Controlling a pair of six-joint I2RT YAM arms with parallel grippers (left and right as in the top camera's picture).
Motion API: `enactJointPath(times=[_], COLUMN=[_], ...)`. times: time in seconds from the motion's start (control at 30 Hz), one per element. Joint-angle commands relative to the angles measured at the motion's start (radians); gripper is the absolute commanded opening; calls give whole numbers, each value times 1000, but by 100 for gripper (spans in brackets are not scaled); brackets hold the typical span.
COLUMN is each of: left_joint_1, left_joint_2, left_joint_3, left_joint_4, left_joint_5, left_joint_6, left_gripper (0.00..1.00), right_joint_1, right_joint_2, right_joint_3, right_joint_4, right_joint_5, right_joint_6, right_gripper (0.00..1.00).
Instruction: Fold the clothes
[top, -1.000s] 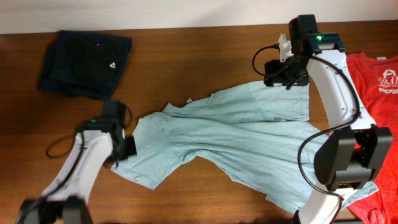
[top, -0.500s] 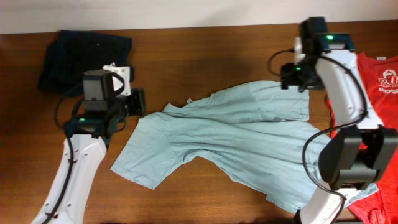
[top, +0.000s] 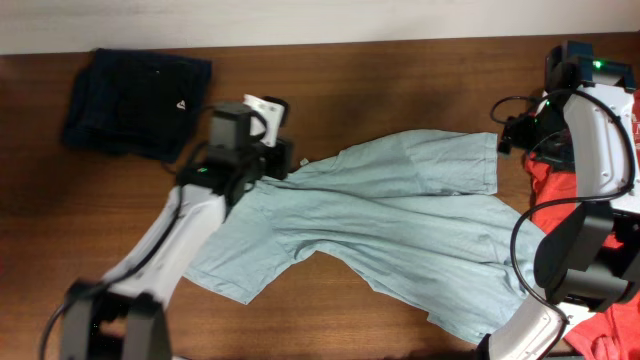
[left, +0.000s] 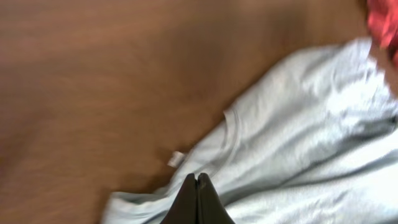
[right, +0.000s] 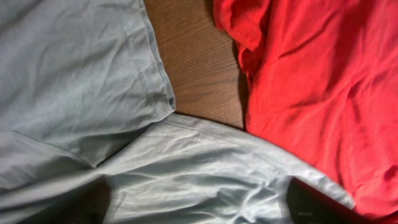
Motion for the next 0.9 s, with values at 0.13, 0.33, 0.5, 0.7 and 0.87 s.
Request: enactJointPath(times=[0.13, 0.33, 0.5, 0.7, 0.87], left_joint_1=[-122, -156, -168, -183, -188], left_joint_2=[196, 338, 476, 610, 696], left_joint_3=[295, 750, 1022, 1054, 1054], left_joint_4=[-259, -616, -789, -770, -762], left_joint_5=[-13, -68, -68, -95, -125], left_joint_6=[101, 155, 200, 248, 274], left_gripper=[0, 0, 0, 1, 1], right_joint_1=[-3, -3, -3, -3, -3], right_joint_2=[-39, -39, -39, -39, -39], right_joint_3=[16, 16, 16, 16, 16], right_joint_4=[-2, -2, -2, -2, -2], right_joint_5=[9, 9, 9, 9, 9], right_joint_6=[15, 15, 15, 15, 15], right_gripper=[99, 99, 99, 99, 99])
